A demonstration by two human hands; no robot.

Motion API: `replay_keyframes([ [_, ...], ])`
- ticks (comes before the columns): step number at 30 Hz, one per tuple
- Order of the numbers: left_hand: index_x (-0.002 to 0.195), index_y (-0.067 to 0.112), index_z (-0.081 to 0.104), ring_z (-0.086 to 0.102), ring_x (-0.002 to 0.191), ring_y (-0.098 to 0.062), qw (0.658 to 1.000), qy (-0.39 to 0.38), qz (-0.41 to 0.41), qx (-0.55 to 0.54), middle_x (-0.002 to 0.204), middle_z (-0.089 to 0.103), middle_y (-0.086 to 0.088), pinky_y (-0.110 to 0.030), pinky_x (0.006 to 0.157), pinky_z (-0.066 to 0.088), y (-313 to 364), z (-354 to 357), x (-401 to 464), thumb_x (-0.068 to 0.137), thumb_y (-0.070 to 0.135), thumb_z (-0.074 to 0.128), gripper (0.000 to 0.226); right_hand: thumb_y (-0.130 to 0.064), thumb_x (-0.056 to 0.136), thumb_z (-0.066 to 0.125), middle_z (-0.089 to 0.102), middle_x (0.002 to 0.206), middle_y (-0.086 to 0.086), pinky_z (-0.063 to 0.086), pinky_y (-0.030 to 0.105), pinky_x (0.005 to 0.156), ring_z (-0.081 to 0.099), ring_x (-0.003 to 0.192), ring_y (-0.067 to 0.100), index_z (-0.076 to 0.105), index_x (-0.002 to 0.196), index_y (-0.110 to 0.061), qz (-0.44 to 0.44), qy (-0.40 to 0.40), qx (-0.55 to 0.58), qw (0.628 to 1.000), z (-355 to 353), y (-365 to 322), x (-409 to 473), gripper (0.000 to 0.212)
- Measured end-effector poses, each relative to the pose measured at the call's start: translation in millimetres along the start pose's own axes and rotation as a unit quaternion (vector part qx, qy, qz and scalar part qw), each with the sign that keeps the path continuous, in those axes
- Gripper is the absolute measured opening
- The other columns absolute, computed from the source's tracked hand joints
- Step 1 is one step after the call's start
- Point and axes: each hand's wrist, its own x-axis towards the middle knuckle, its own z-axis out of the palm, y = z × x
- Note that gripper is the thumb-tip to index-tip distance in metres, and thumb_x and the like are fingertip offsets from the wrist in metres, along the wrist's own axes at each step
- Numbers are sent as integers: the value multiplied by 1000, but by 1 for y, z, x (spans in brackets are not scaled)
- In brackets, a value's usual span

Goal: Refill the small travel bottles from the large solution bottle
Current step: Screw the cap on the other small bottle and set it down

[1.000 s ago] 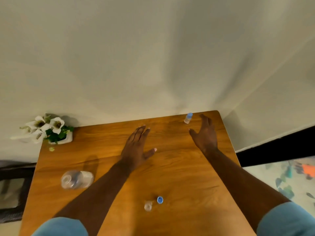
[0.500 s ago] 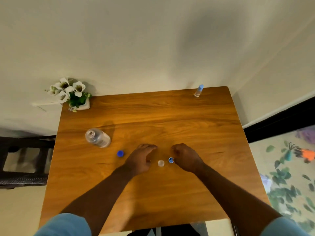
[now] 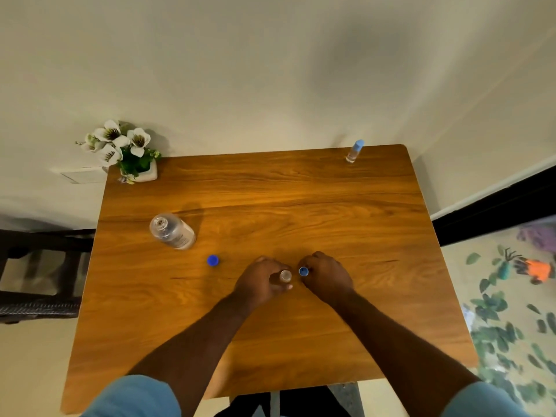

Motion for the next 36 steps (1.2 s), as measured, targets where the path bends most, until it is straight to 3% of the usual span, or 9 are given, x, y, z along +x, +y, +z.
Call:
replay_keyframes([
  [7, 114, 25, 73, 64, 107, -6, 996, 24, 15, -88, 115, 71, 8, -28, 92, 53, 16, -28, -5, 80, 28, 83, 36, -23, 84, 67, 72, 102, -3, 57, 31, 73, 68, 86, 11, 67, 112, -22, 8, 33, 134, 990, -21, -11, -18, 28],
  [12, 117, 27, 70, 64, 111, -13, 983, 61, 35, -167, 118, 66, 1, -32, 93, 57, 44, -67, -8, 86, 16, 78, 34, -18, 82, 70, 71, 105, -8, 44, 9, 67, 65, 81, 1, 71, 116, -26, -33, 89, 179, 979, -55, -39, -27, 35],
  [17, 109, 28, 73, 65, 108, -12, 972, 127, 102, -169, 118, 66, 4, -29, 85, 60, 80, -120, -16, 85, 15, 79, 28, -18, 84, 74, 73, 104, -10, 54, 16, 72, 67, 85, -1, 67, 122, -26, -74, 163, 235, 955, -106, -83, -43, 39],
  [20, 99, 19, 76, 66, 92, -11, 965, 173, 138, -138, 99, 71, 1, -33, 79, 58, 105, -155, -23, 89, 22, 75, 11, -19, 83, 77, 72, 91, -11, 52, 14, 66, 67, 79, -1, 65, 107, -24, -103, 209, 260, 937, -140, -111, -54, 27],
  [22, 95, 21, 75, 67, 82, -7, 962, 188, 147, -136, 88, 73, 3, -29, 71, 55, 122, -178, -29, 87, 28, 77, 11, -18, 83, 78, 72, 87, -11, 53, 15, 64, 68, 76, 1, 66, 101, -24, -126, 235, 269, 925, -164, -129, -64, 22],
  [25, 108, 25, 73, 69, 82, 0, 957, 191, 152, -159, 93, 75, 11, -15, 70, 53, 149, -212, -36, 79, 25, 84, 31, -11, 83, 77, 72, 100, -11, 54, 17, 65, 71, 77, 7, 70, 104, -23, -166, 252, 285, 910, -204, -153, -71, 25],
  [28, 106, 27, 71, 70, 82, 4, 947, 221, 180, -150, 93, 74, 18, -9, 72, 52, 179, -242, -43, 81, 21, 83, 29, -4, 82, 77, 70, 111, -6, 56, 20, 73, 72, 79, 12, 72, 106, -21, -215, 264, 267, 902, -252, -175, -76, 30],
  [32, 100, 25, 74, 74, 81, -6, 935, 243, 212, -144, 86, 77, 10, -18, 75, 57, 218, -276, -45, 83, 25, 82, 19, -11, 86, 75, 67, 108, -8, 52, 15, 76, 70, 83, 8, 75, 108, -22, -286, 263, 192, 901, -324, -203, -80, 24],
  [36, 101, 20, 77, 75, 83, -23, 923, 258, 234, -166, 88, 78, -2, -40, 86, 62, 253, -302, -40, 79, 27, 83, 24, -17, 88, 74, 69, 107, -9, 55, 20, 79, 69, 84, 7, 76, 109, -22, -333, 259, 119, 899, -394, -235, -93, 21],
])
